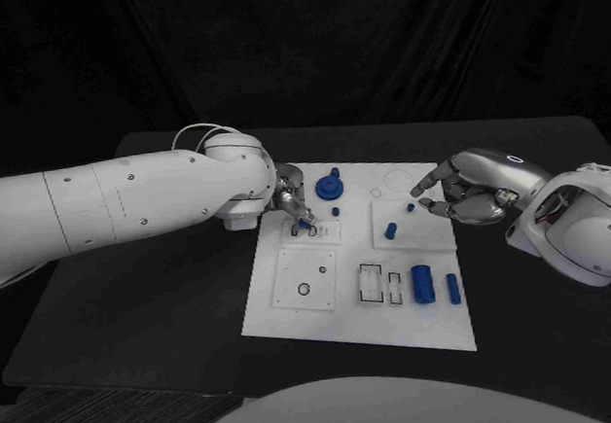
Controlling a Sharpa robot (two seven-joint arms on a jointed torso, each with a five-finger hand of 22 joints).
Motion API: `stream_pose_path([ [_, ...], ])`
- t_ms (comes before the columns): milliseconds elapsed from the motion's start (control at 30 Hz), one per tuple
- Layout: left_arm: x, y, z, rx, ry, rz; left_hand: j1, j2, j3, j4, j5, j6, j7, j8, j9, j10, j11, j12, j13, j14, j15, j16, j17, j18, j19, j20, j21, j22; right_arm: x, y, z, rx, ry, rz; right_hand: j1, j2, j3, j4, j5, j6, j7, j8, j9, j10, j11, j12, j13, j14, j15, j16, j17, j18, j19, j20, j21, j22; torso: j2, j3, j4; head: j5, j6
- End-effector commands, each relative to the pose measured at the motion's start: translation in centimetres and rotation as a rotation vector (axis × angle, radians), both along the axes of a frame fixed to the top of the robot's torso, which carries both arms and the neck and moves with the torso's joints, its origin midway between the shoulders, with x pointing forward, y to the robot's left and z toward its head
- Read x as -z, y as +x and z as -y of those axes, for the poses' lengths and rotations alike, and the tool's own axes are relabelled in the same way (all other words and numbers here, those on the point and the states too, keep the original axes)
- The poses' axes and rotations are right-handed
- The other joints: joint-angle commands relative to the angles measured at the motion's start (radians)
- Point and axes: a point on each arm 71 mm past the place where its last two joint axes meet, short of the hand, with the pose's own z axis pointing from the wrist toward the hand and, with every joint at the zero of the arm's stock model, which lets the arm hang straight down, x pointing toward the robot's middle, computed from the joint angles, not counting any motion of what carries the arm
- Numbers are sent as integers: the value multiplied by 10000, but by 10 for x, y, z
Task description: Assemble the parts on the task board
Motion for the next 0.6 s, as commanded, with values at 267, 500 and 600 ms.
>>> stream_pose_path([
  [267, 8, -5, 5, 18, -170, -178, -147, 29, -24, 69, -159, -34, 65, -49, 26, 1047, 20, 35, 2634, 1038, 32, 65, 2635, 51, 205, 34, -49, 2058, 1, 0, 1, 179, 4, -17, 22, 97, 38, 6, 48, 49, 30, 10, 14, 1046, 102, -26, 2631, 714, 62, -49, 963, 122, 408, 47, -41, 2149, -5, 16, -17, 44, -2],
  [500, 10, -5, 7, 75, -180, -219, -164, 38, -31, 76, -176, -30, 66, -52, 28, 1047, 22, 35, 2634, 1038, 33, 65, 2635, 53, 202, 36, -56, 2056, 1, 0, 1, 168, 5, -22, 22, 97, 38, 6, 48, 49, 30, 10, 14, 1046, 102, -26, 2631, 714, 62, -49, 963, 122, 408, 47, -41, 2149, -16, 9, -12, 55, -2],
  [600, 10, -6, 8, 89, -191, -221, -169, 42, -33, 78, -181, -28, 67, -53, 29, 1047, 22, 35, 2634, 1038, 34, 65, 2635, 57, 195, 36, -72, 2051, 1, 0, 1, 172, 3, -25, 22, 97, 38, 6, 48, 49, 30, 10, 14, 1046, 102, -26, 2631, 714, 62, -49, 963, 122, 408, 47, -41, 2149, -18, 10, -8, 49, -2],
])
